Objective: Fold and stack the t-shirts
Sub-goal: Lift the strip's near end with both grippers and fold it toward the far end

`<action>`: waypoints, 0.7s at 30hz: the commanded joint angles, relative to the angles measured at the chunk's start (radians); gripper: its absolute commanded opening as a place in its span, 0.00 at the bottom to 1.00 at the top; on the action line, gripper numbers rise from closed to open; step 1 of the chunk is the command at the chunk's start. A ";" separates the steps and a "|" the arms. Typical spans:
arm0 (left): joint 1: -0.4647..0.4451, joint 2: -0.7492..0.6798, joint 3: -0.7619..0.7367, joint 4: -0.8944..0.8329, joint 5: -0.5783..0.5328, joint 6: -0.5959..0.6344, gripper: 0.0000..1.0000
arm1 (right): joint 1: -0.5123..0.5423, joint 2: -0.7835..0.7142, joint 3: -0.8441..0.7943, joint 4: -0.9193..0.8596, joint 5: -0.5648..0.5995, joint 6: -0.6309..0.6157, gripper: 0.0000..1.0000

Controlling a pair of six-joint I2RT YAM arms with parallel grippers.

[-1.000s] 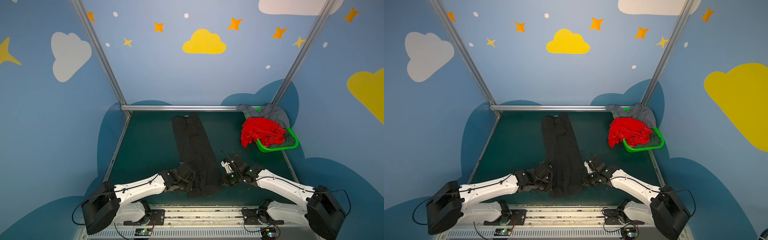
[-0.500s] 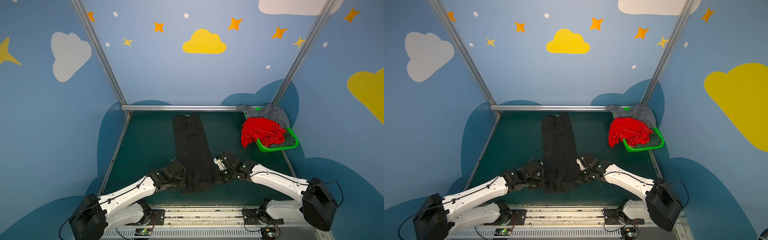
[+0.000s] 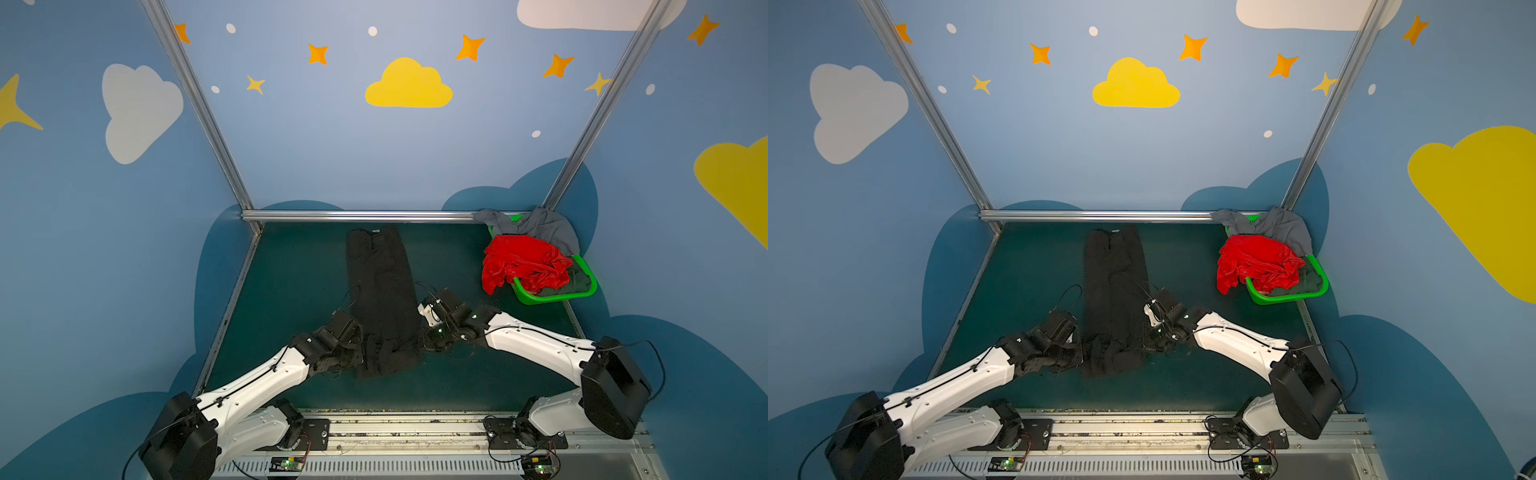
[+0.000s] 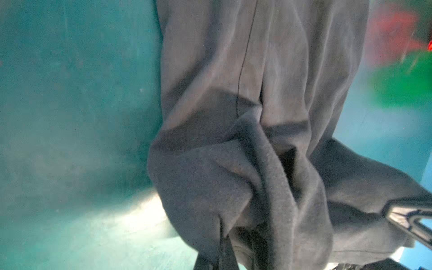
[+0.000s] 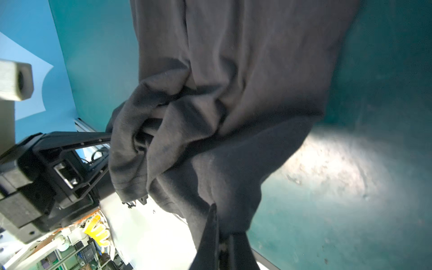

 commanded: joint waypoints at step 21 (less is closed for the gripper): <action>0.170 0.113 0.198 0.049 0.044 0.050 0.03 | -0.131 0.119 0.250 -0.089 -0.064 -0.109 0.00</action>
